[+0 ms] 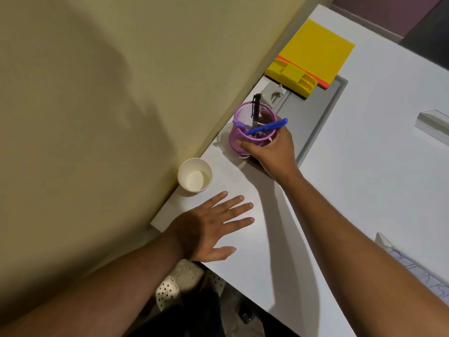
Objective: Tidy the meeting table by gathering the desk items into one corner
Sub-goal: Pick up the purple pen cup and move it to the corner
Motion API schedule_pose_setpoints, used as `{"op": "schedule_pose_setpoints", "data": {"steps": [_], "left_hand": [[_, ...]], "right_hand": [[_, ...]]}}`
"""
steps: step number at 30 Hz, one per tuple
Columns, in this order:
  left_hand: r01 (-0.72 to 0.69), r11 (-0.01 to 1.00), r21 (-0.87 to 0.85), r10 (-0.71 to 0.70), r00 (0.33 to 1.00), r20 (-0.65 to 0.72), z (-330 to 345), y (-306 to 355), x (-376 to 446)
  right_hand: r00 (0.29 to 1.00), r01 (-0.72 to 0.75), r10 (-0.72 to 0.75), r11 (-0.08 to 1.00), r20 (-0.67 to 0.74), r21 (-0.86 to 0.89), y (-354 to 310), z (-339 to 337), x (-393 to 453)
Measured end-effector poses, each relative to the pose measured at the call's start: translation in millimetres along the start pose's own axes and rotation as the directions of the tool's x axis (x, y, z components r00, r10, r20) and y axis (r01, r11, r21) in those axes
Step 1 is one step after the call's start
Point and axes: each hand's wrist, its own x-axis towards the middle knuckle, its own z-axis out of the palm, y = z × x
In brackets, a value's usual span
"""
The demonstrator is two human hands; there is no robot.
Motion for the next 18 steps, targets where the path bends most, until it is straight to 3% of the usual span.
{"op": "schedule_pose_setpoints", "data": {"steps": [8, 18], "left_hand": [[0.038, 0.999, -0.018, -0.035, 0.989, 0.143, -6, 0, 5], [0.067, 0.998, -0.018, -0.064, 0.989, 0.133, -2, 3, 1]], "right_hand": [[0.999, 0.040, -0.041, 0.999, 0.021, 0.032, 17, 15, 29], [0.995, 0.078, -0.075, 0.996, 0.069, -0.035, 32, 18, 29]]}}
